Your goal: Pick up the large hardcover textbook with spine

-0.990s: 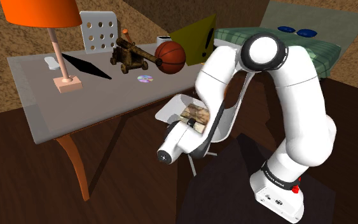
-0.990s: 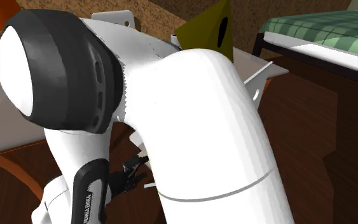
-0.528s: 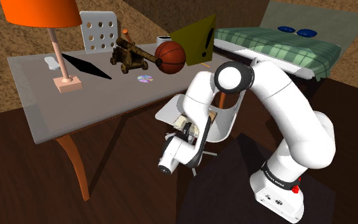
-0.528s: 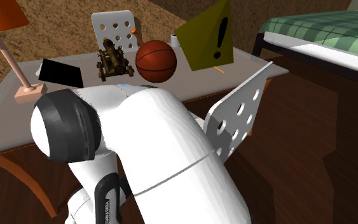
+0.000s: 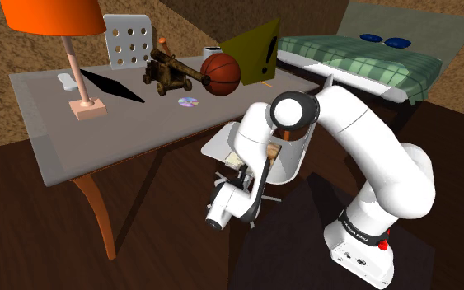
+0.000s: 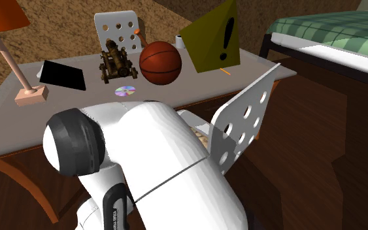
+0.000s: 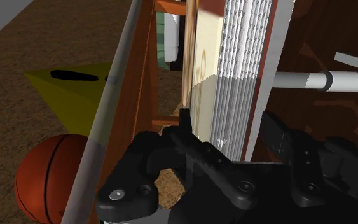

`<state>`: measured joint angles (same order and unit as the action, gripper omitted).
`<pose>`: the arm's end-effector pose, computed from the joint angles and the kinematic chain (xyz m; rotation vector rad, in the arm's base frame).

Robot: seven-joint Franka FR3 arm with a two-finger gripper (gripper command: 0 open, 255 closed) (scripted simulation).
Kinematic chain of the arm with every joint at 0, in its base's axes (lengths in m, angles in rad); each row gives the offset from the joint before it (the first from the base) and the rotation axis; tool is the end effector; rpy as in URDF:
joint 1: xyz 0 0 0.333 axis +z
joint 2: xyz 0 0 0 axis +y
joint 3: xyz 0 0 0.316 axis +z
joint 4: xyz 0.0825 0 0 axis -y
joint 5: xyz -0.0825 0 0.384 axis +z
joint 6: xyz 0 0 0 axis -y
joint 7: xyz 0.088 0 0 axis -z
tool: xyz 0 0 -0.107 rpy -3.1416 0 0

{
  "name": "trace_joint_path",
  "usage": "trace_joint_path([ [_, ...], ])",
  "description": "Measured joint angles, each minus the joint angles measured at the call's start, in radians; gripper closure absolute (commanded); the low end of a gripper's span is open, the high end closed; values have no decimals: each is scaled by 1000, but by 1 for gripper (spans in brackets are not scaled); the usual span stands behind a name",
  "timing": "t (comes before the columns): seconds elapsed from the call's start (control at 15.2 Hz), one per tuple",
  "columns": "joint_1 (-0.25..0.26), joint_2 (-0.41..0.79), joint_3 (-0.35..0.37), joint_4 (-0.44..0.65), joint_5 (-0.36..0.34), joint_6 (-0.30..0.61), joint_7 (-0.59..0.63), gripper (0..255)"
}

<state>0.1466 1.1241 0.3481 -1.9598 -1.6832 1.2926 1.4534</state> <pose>0.4339 0.1253 -0.0482 1.5731 0.3124 0.2971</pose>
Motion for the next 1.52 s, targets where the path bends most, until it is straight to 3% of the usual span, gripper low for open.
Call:
trace_joint_path([
  [0.66, -2, -5, 1, -5, 0, 0, 0, 255],
  [1.52, -35, -192, 45, -150, 39, 1, -43, 255],
])
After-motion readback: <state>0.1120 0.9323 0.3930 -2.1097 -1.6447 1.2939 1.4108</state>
